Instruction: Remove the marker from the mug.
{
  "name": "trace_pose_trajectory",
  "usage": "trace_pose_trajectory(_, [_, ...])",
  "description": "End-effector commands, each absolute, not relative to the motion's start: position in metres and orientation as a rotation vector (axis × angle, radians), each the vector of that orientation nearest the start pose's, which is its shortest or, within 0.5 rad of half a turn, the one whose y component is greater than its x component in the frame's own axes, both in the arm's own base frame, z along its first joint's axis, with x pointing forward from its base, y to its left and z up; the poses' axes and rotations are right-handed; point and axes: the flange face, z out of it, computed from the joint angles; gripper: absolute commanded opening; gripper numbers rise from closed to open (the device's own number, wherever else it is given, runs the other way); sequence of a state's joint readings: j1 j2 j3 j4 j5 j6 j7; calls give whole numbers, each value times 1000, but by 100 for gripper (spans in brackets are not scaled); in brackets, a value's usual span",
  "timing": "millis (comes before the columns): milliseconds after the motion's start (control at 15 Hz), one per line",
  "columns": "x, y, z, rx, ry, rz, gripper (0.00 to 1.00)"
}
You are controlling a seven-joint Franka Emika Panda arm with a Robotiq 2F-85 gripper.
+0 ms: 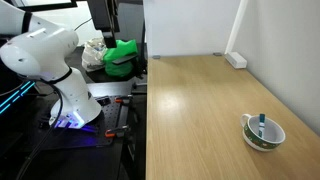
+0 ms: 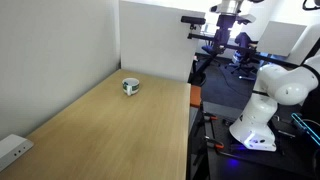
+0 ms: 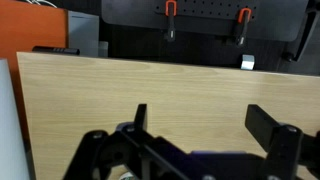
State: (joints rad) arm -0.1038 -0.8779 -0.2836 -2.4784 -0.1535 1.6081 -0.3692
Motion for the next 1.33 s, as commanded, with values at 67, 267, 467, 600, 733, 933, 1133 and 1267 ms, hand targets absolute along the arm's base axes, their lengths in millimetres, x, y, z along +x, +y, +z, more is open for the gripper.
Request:
trace_pose_trajectory(67, [259,-143,550,-3074,-137,-14,100])
trace_pose_trajectory(267, [259,-143,550,-3074,-137,-14,100])
trace_pose_trajectory(467, [259,-143,550,-3074,-137,-14,100])
trace_pose_trajectory(600, [260,-145,550,-3069,-138,-47,100])
trace_pose_trajectory(733, [264,-147,549,-3082,-114,-87,100])
trace_pose_trajectory(933, [272,-151,549,-3106,-79,-142,100])
trace_pose_trajectory(1133, [283,-155,545,-3134,-51,-182,100])
trace_pose_trajectory(1267, [293,-158,542,-3153,-26,-222,100])
